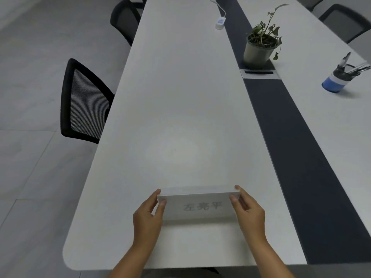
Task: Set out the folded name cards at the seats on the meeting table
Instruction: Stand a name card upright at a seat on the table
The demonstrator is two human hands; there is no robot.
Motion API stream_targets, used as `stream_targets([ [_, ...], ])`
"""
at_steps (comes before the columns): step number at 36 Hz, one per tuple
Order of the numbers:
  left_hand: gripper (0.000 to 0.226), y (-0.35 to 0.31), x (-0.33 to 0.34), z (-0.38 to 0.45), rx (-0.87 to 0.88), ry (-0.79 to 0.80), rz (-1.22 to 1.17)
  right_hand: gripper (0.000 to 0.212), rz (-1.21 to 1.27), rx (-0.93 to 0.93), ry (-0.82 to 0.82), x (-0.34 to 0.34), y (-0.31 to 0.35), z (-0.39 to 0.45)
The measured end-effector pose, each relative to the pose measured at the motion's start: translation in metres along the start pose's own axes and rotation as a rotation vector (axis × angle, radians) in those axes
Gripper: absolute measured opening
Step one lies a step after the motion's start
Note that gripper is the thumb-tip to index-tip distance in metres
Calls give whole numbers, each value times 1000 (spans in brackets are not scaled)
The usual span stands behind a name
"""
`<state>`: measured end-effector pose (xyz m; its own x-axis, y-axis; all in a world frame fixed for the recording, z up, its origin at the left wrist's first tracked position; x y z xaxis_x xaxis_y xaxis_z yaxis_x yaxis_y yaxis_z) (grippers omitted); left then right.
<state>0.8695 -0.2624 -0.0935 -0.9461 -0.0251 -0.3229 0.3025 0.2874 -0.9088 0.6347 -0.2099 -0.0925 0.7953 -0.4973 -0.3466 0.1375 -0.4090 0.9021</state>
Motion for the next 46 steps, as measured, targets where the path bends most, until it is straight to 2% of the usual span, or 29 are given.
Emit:
stream_targets([
  [5, 33, -8, 10, 1, 34, -7, -34, 37, 31, -19, -46, -11, 6, 5],
  [10, 30, -22, 40, 2, 82, 58, -35, 37, 52, -42, -143, -46, 9, 16],
  [19, 24, -67, 148, -6, 157, 167, -18, 36, 84, -37, -220, -150, -5, 72],
  [28, 27, -91, 254, -28, 206, 163, 47, 32, -34, -75, -243, -249, -26, 138],
  [33, 27, -99, 285, -36, 268, 160, 107, 33, -44, -63, -244, -271, -35, 158],
  [40, 23, -103, 307, -39, 253, 179, 105, 36, -10, -16, -214, -284, -50, 169],
  [46, 25, -104, 317, -39, 234, 218, 86, 36, 69, 5, -271, -290, -56, 173],
])
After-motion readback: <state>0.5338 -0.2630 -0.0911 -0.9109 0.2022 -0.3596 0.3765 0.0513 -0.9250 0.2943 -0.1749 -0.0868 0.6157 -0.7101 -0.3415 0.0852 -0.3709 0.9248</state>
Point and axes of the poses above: each hand's wrist, its own z-axis towards the middle knuckle, its own x-axis out of the palm, y = z × x, the point moved 4 cm from there along z, towards the middle knuckle, and after that the axes turned 2 degrees about -y, right-handed, at the moved point
